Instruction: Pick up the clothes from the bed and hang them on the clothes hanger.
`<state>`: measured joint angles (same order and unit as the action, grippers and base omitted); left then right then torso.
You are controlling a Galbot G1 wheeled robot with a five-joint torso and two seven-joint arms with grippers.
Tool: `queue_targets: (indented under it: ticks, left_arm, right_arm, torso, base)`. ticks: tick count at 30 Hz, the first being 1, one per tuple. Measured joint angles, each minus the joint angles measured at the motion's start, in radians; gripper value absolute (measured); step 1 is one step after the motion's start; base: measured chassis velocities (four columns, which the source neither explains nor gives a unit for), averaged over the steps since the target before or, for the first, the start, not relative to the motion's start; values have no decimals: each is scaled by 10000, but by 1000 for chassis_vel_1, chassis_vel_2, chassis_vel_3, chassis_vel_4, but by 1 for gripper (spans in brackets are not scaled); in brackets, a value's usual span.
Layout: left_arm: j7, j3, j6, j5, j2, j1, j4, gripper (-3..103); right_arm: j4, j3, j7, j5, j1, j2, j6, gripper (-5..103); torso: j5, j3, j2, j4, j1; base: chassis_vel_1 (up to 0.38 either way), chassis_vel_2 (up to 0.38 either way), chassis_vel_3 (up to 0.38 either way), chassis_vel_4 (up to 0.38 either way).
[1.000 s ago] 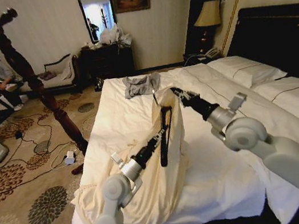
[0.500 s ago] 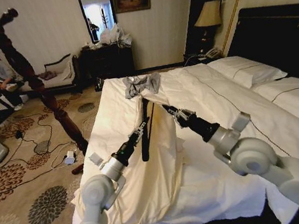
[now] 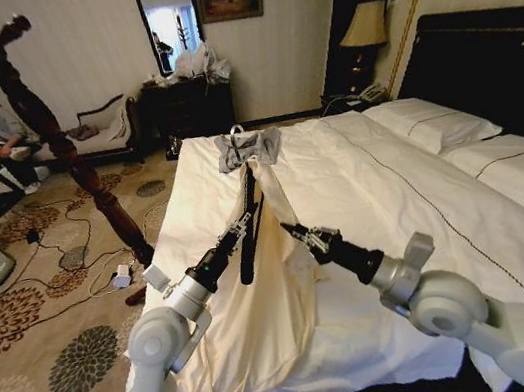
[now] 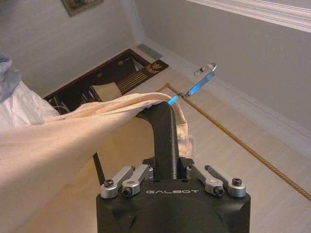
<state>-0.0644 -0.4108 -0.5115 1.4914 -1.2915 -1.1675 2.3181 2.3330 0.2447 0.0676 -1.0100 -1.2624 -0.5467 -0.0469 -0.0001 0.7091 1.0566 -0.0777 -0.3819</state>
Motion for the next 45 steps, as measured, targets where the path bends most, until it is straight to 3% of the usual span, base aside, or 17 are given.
queue_targets:
  ticks: [1, 4, 9, 14, 16, 19, 20, 22, 23, 26, 27, 28, 30, 31, 32, 34, 45]
  left_arm:
    - [1, -36, 7, 12, 114, -9, 76, 23]
    - [1, -63, 7, 38, 267, -12, 138, 23]
    - [3, -143, 9, 239, 788, 144, 256, 23]
    - [21, -71, 11, 446, 1470, 266, 324, 23]
    - [72, 105, 7, 565, 1989, 402, 329, 23]
    - [168, 543, -66, 806, 2777, 818, 333, 23]
    - [168, 543, -66, 806, 2777, 818, 333, 23]
    - [238, 880, -184, 1098, 3372, 1237, 360, 23]
    - [238, 880, -184, 1098, 3372, 1237, 360, 23]
    - [325, 1369, -357, 1402, 3934, 1701, 430, 23]
    - [325, 1369, -357, 1402, 3934, 1701, 430, 23]
    - [368, 1621, -415, 1461, 4105, 1845, 465, 23]
    - [431, 2101, -507, 1548, 4363, 2051, 531, 23]
    - [431, 2101, -507, 1548, 4363, 2051, 531, 23]
    - [461, 2427, -551, 1570, 4515, 2185, 573, 23]
    - [488, 3120, -617, 1581, 4717, 2512, 697, 23]
    - [490, 4395, -717, 1594, 4699, 3098, 1270, 23]
  right_arm:
    - [-56, -29, 189, 281, -92, -1, -162, 12]
    - [-150, 14, 802, 453, -231, 55, -602, 16]
    - [-512, 948, 2456, 426, -463, 347, -1449, 38]
    - [-1073, 2043, 2013, -512, -62, 560, -1435, 54]
    - [-1821, 2444, 1740, -1397, 530, 844, -1366, 60]
    - [-3493, 2571, 2262, -2500, 1417, 1337, -1375, 77]
    - [-3493, 2571, 2262, -2500, 1417, 1337, -1375, 77]
    - [-4734, 2551, 3956, -2856, 1908, 1853, -1330, 87]
    - [-4734, 2551, 3956, -2856, 1908, 1853, -1330, 87]
    - [-6219, 2306, 7012, -2863, 2347, 2554, -964, 96]
    - [-6219, 2306, 7012, -2863, 2347, 2554, -964, 96]
    - [-6776, 2191, 8223, -2763, 2489, 2760, -819, 99]
    - [-7581, 2019, 9808, -2531, 2724, 2974, -610, 100]
    - [-7581, 2019, 9808, -2531, 2724, 2974, -610, 100]
    - [-8011, 1940, 10629, -2343, 2885, 3013, -589, 100]
    - [-8634, 1884, 11532, -1703, 3124, 3019, -815, 100]
    - [-9323, 1877, 12785, 335, 3373, 3068, -1642, 100]
  torso:
    - [2, 0, 0, 0, 0]
    - [2, 0, 0, -1, 0]
    - [0, 0, 0, -1, 0]
    - [2, 0, 0, -1, 0]
    - [-1, 0, 0, 2, 0]
    - [2, 2, -1, 3, -1]
    - [2, 2, -1, 3, -1]
    - [6, 1, -1, -1, -2]
    - [6, 1, -1, -1, -2]
    - [2, 0, -1, 1, 0]
    - [2, 0, -1, 1, 0]
    - [2, 1, 0, 2, 0]
    - [2, 1, -1, -3, -1]
    - [2, 1, -1, -3, -1]
    - [5, 1, -1, -3, -1]
    - [4, 1, -1, -2, -1]
    - [1, 0, -1, 1, 0]
  base:
    - [0, 0, 0, 0]
    - [0, 0, 0, 0]
    - [0, 0, 0, 0]
    - [0, 0, 0, 0]
    - [0, 0, 0, 0]
    - [0, 0, 0, 0]
    - [0, 0, 0, 0]
    - [0, 0, 0, 0]
    - [0, 0, 0, 0]
    - [0, 0, 0, 0]
    - [0, 0, 0, 0]
    - [0, 0, 0, 0]
    - [0, 0, 0, 0]
    - [0, 0, 0, 0]
    - [0, 0, 0, 0]
    - [0, 0, 0, 0]
    - [0, 0, 0, 0]
